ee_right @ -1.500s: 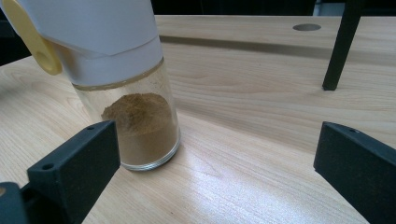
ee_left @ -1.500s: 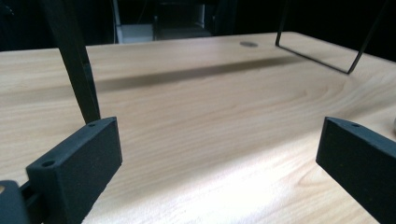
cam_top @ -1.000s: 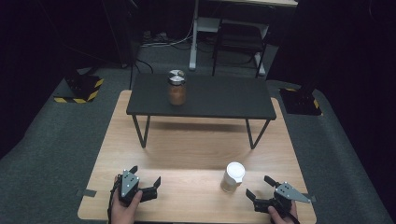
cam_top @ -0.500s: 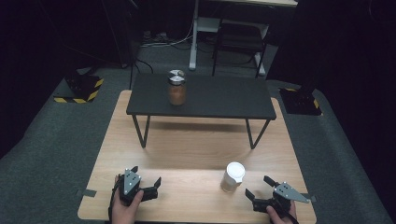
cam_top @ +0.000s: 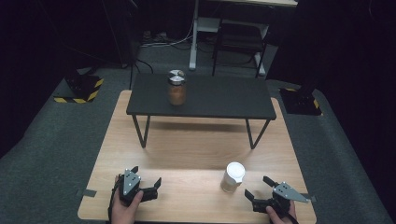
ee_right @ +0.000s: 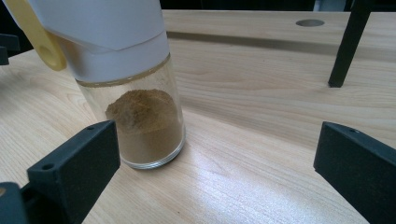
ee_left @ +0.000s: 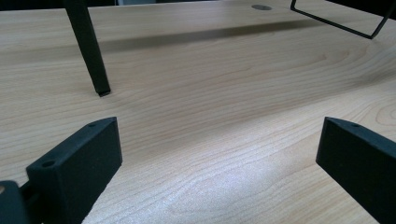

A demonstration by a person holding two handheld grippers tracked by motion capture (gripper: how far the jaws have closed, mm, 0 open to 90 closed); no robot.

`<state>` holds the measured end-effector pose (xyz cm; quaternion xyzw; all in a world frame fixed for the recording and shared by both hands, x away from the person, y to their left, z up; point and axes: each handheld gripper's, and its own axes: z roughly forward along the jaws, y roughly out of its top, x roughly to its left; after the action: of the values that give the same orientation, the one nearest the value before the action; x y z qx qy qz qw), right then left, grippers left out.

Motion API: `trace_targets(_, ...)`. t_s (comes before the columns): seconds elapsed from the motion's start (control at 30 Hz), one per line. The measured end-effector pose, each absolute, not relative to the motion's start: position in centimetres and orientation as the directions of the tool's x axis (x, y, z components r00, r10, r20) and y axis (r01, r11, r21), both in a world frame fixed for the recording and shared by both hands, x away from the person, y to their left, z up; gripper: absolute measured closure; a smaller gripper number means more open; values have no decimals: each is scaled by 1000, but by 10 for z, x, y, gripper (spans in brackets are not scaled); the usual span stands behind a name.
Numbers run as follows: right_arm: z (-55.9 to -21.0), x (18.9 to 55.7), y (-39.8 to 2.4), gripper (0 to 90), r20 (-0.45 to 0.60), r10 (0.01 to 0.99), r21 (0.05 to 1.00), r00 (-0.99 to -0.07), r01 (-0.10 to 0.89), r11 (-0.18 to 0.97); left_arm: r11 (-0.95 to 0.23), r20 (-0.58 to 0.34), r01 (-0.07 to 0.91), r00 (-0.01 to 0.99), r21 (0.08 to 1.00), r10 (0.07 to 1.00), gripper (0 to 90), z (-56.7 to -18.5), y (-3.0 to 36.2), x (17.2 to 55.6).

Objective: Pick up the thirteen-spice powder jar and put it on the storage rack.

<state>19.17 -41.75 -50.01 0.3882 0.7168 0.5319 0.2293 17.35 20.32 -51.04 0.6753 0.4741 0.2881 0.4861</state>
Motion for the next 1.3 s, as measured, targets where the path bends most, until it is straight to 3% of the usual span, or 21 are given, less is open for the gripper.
trace_targets(0.73,-501,188,-420,0,97,800,945,-591,306,112,-84,-91,381,418,921,904,6,-508,207,179)
trace_targets(1.3,-488,177,-407,0,46,762,964,-647,228,136,-103,-82,379,442,919,893,6,-507,207,181)
